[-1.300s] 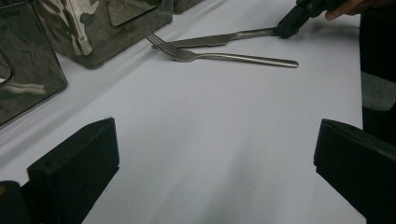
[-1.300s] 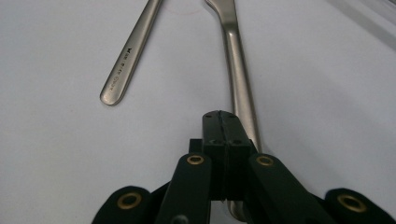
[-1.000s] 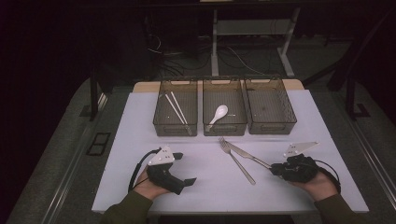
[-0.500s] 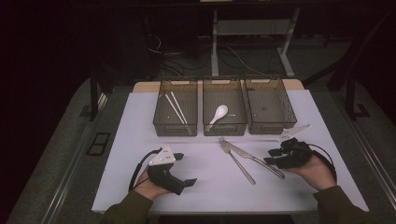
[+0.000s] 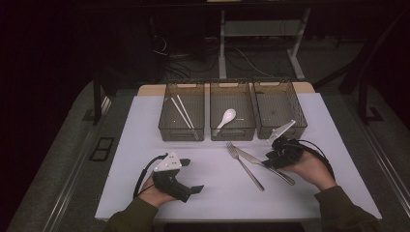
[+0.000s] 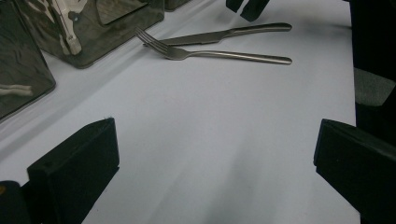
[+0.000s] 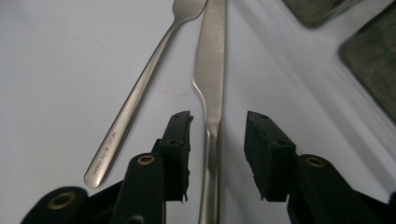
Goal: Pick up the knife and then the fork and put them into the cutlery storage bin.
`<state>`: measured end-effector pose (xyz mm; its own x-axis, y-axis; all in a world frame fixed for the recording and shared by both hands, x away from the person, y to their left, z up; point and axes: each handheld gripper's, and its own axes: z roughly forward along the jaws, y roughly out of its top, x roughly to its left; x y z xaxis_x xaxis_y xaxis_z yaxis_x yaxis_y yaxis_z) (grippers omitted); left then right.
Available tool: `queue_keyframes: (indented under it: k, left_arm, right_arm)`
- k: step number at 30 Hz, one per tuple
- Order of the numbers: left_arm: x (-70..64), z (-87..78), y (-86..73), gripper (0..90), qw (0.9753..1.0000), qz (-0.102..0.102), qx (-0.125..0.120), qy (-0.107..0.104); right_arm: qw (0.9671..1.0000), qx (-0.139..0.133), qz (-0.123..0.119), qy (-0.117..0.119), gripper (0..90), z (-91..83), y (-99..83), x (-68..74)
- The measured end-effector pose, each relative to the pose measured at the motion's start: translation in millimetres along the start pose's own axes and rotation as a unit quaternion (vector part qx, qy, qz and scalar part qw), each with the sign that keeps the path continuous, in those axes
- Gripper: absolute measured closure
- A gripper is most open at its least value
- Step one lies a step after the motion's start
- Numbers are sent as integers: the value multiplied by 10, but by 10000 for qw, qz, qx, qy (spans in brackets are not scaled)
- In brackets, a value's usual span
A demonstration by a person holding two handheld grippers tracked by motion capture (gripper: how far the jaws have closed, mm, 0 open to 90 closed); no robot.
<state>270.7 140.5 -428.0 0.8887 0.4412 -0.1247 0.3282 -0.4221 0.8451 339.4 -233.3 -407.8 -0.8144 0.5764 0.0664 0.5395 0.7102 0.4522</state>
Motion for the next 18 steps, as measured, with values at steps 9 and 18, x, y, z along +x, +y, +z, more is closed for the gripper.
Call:
queue_keyframes:
  k: [9, 18]
  left_arm:
    - [-1, 5, 0, 0, 10000, 14, 10, -18]
    - [-3, 8, -1, 0, 10000, 14, 13, -27]
  right_arm:
    - [9978, 606, -256, -67, 676, 125, 61, 9]
    - [9942, 988, -378, -176, 745, 194, 107, 29]
